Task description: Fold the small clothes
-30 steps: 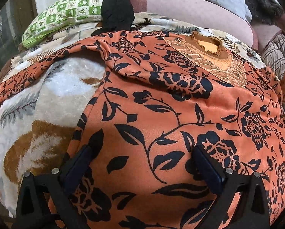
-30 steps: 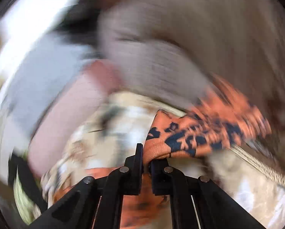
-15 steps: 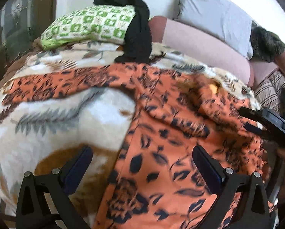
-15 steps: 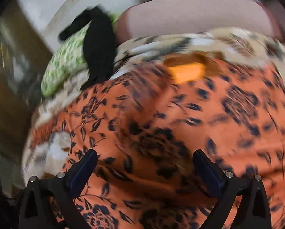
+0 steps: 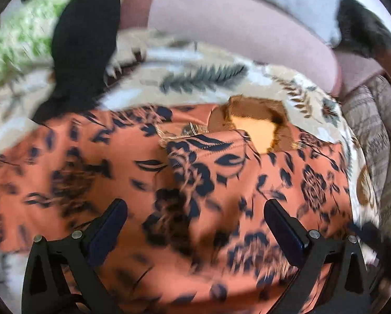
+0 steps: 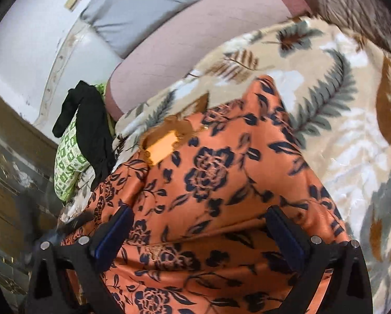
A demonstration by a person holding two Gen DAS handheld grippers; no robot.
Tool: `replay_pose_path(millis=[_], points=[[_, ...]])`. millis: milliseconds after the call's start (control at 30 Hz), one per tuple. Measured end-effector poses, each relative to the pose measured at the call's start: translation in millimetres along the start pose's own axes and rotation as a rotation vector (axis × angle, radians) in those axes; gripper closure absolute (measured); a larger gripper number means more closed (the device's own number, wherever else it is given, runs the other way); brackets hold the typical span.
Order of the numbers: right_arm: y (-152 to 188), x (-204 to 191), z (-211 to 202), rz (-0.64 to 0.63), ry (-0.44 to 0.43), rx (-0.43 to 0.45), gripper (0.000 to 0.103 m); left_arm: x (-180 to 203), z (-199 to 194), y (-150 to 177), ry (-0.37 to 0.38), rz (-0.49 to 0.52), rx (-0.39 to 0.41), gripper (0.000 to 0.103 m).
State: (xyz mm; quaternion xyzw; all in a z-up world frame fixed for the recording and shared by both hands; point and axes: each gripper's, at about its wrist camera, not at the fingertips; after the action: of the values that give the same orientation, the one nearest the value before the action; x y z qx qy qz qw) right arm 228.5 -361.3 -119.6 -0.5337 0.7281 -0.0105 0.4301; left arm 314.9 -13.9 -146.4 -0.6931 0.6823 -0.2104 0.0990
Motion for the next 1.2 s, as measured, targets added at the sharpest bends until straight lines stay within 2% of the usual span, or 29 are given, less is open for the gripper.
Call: replay_pose_path(millis=[33,67,100,133,167,200,233,267,300,333,400,433,467,500,533,567,633,700,767,833,867,900,933,967,1000,1033,1067,1167,1200], points=[[0,6,1,0.012,-0.001,-0.008,0.001,1,11,-5,0.032,-0.017,-0.036,0.027],[1,10,4,0.023,0.000,-0.014,0.001,1,16,-8,0.055,-0.023,-0.053,0.083],[1,16,5,0.042,-0.004,-0.022,0.001,2,18,-10,0.071,-0.028,-0.072,0.099],[2,20,6,0.054,-0.011,-0.028,0.001,1,12,-12,0.071,-0.045,-0.049,0.099],[4,23,7,0.062,-0.015,-0.033,0.001,0,-11,-11,0.077,-0.046,0.068,0.099],[5,26,8,0.066,-0.023,-0.037,0.001,-2,-38,-7,0.047,-0.029,0.204,0.099],[6,28,9,0.065,-0.029,-0.041,0.001,-7,-68,4,-0.005,-0.023,0.352,0.098],[7,29,9,0.063,-0.032,-0.040,0.001,-16,-94,21,-0.051,-0.048,0.478,0.092],[9,30,9,0.061,-0.037,-0.034,0.001,-23,-98,29,-0.053,-0.064,0.489,0.088],[10,29,10,0.061,-0.035,-0.033,0.001,-32,-93,39,-0.062,-0.097,0.466,0.084],[11,26,13,0.050,-0.016,-0.045,0.001,-52,-54,56,-0.139,-0.182,0.323,0.072],[12,24,15,0.042,-0.007,-0.058,0.001,-62,-24,62,-0.157,-0.198,0.178,0.068],[12,23,17,0.036,0.008,-0.073,0.001,-72,-8,67,-0.148,-0.226,0.100,0.069],[13,21,16,0.033,0.018,-0.088,0.001,-74,-13,70,-0.123,-0.237,0.148,0.069],[12,19,14,0.034,0.019,-0.099,0.001,-72,-24,70,-0.142,-0.235,0.185,0.063],[12,18,12,0.035,0.016,-0.107,0.001,-70,-30,69,-0.168,-0.228,0.184,0.054],[9,15,3,0.034,0.012,-0.112,0.001,-71,-47,69,-0.137,-0.226,0.238,0.050],[3,7,-7,0.031,-0.018,-0.090,0.001,-71,-55,70,-0.143,-0.213,0.268,0.042],[-2,-3,-13,0.006,-0.074,-0.071,0.001,-77,-60,73,-0.150,-0.200,0.247,0.042],[-9,-6,-8,-0.003,-0.122,-0.061,0.001,-94,-73,82,-0.115,-0.226,0.256,0.042],[-11,3,2,0.014,-0.102,-0.070,0.001,-108,-86,88,-0.086,-0.252,0.272,0.042],[-11,14,13,0.037,-0.061,-0.097,0.001,-127,-100,95,-0.064,-0.288,0.292,0.041],[-6,36,28,0.134,0.015,-0.156,0.004,-149,-114,103,-0.055,-0.325,0.312,0.040],[-4,39,25,0.166,-0.008,-0.123,0.004,-174,-128,111,-0.053,-0.378,0.337,0.035],[-1,27,10,0.128,-0.025,-0.070,0.004,-193,-139,118,-0.053,-0.423,0.357,0.031],[1,16,2,0.082,-0.016,-0.067,0.004,-221,-149,125,-0.058,-0.497,0.389,0.024],[5,6,-7,0.037,-0.003,-0.063,0.004,-260,-158,136,-0.067,-0.608,0.420,0.024],[27,-17,-32,-0.046,0.018,-0.075,0.004,-351,-158,157,-0.046,-0.880,0.414,0.024],[33,-18,-37,-0.053,0.021,-0.082,0.004,-369,-157,161,-0.041,-0.939,0.414,0.024]])
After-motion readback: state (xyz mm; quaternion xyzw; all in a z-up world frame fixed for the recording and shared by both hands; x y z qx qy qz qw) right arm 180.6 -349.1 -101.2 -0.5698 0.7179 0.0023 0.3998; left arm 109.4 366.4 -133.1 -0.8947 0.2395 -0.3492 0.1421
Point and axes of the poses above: each gripper's, at about its wrist camera, not at the fingertips, and z roughly the way its jaws point, x to its right, y to its underside, and after that the axes turned 6 degrees about -y, right-handed
